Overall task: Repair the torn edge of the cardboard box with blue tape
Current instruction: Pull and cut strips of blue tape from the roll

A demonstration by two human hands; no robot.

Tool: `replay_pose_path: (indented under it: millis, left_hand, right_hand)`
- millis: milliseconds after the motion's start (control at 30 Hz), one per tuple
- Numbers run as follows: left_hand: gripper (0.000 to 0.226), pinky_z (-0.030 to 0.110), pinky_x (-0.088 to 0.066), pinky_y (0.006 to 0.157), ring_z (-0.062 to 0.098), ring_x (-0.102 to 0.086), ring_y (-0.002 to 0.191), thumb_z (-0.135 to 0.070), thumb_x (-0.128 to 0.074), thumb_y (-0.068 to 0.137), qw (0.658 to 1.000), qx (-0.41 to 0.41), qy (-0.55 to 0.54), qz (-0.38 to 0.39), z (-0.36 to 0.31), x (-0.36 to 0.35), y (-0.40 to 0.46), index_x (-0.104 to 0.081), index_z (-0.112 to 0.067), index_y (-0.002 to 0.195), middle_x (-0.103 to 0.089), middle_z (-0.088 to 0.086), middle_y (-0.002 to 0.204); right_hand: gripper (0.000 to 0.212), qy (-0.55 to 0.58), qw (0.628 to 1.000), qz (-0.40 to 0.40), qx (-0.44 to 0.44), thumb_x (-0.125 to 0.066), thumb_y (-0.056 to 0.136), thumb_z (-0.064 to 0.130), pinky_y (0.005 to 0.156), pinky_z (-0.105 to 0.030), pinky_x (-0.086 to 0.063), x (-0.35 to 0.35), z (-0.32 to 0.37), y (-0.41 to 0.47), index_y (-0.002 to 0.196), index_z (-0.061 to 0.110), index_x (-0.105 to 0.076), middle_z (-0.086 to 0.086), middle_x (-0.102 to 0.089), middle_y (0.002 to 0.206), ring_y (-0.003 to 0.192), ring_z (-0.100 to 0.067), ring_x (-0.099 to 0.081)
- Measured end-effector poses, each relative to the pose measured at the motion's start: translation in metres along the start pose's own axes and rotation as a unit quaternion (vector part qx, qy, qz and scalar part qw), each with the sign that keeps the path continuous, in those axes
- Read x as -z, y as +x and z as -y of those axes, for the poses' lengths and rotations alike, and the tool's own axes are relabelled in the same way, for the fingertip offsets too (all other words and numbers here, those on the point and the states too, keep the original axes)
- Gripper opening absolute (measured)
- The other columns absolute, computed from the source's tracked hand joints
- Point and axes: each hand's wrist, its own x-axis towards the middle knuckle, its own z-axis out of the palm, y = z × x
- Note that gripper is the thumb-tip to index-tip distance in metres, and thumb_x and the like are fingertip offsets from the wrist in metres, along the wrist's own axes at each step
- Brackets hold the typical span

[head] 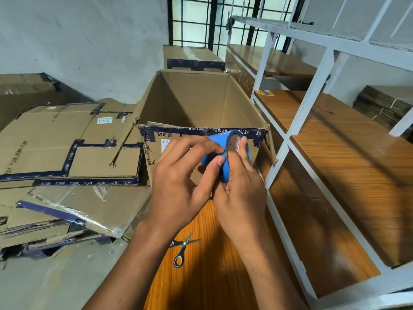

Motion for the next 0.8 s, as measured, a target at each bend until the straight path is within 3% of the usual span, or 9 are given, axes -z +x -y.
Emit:
replay_pose_path:
  millis: [333, 633, 800]
  left_hand:
    - [0.014, 0.045, -0.056, 0.088, 0.022, -0.067, 0.109, -0.012, -0.07, 0.102, 1.0, 0.0, 0.015, -0.013, -0.001, -0.002, -0.006, -0.078, -0.005, 0.111, -0.072, 0.004, 0.114]
    - [0.018, 0.037, -0.053, 0.087, 0.024, -0.065, 0.105, -0.013, -0.065, 0.102, 0.997, -0.02, 0.068, -0.002, 0.006, -0.001, -0.008, -0.077, -0.004, 0.112, -0.071, 0.008, 0.116]
    - [0.014, 0.039, -0.055, 0.094, 0.022, -0.065, 0.117, -0.008, -0.069, 0.101, 1.0, -0.011, 0.02, 0.013, 0.009, -0.004, -0.015, -0.078, -0.006, 0.111, -0.07, 0.005, 0.126]
  right_hand:
    - [0.04, -0.012, 1.0, 0.009, -0.008, -0.069, 0.097, 0.009, 0.105, -0.052, -0.055, 0.001, 0.005, -0.001, 0.135, 0.013, -0.06, -0.014, -0.041, 0.164, 0.149, -0.037, -0.046]
    - [0.043, -0.022, 0.999, 0.036, -0.02, -0.065, 0.1, 0.017, 0.116, -0.047, -0.047, -0.002, 0.004, -0.001, 0.142, 0.015, -0.058, -0.013, -0.036, 0.167, 0.155, -0.027, -0.036]
    - [0.038, -0.012, 1.0, 0.022, -0.01, -0.061, 0.1, 0.023, 0.108, -0.05, -0.05, 0.0, 0.001, 0.006, 0.138, 0.017, -0.057, -0.017, -0.043, 0.163, 0.151, -0.034, -0.043]
